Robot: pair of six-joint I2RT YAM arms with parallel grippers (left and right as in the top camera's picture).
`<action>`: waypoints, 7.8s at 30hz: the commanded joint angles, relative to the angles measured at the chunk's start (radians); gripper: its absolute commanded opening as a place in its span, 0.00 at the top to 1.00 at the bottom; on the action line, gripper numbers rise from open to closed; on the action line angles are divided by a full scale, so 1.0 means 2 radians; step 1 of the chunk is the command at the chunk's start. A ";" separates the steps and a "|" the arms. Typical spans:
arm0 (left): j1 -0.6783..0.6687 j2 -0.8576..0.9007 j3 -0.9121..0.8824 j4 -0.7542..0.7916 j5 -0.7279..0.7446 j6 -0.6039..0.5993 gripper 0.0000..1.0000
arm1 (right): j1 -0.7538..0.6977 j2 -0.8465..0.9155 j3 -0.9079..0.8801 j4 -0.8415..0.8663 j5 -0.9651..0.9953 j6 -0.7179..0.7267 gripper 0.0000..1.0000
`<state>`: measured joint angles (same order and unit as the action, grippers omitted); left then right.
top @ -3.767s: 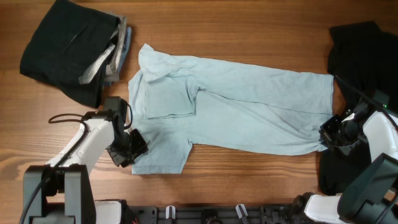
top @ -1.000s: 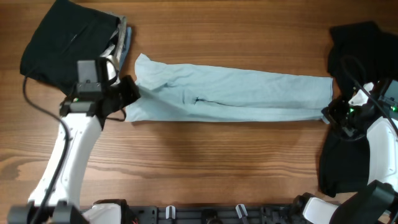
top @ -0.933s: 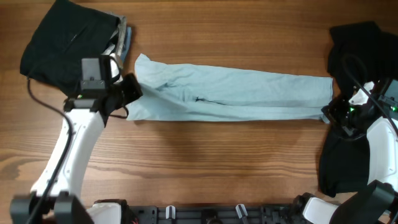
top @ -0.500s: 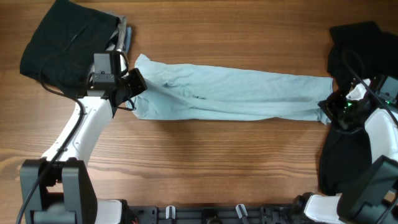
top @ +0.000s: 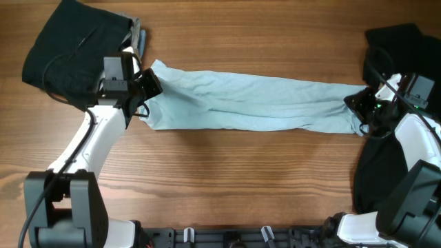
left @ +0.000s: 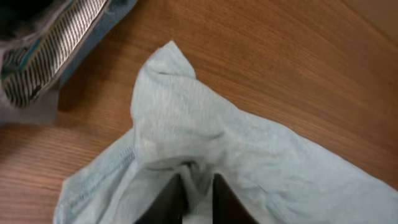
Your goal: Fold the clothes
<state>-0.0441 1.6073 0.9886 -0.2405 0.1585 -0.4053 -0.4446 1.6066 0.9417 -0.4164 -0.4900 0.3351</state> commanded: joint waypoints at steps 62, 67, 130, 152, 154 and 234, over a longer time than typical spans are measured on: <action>0.135 -0.021 0.065 -0.379 -0.016 0.055 0.29 | 0.139 0.084 0.007 -0.040 0.008 -0.063 0.60; 0.135 -0.021 0.065 -0.378 -0.016 0.055 0.30 | 0.139 0.096 0.007 -0.011 -0.006 -0.062 0.85; 0.135 -0.020 0.064 -0.359 -0.015 0.056 0.23 | 0.078 0.052 0.007 0.113 0.099 0.033 0.62; 0.095 -0.020 0.064 -0.377 0.094 0.147 0.26 | 0.126 0.062 -0.010 0.026 0.050 0.025 0.78; 0.095 -0.020 0.064 -0.377 0.094 0.147 0.26 | 0.125 0.062 -0.010 0.031 0.051 0.030 0.82; 0.031 0.015 -0.053 -0.262 0.013 0.064 0.60 | 0.137 -0.066 -0.010 0.009 0.084 -0.075 0.42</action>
<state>0.0135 1.6291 0.8875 -0.7605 0.1455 -0.2733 -0.1692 1.4769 0.9234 -0.3973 -0.3069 0.1795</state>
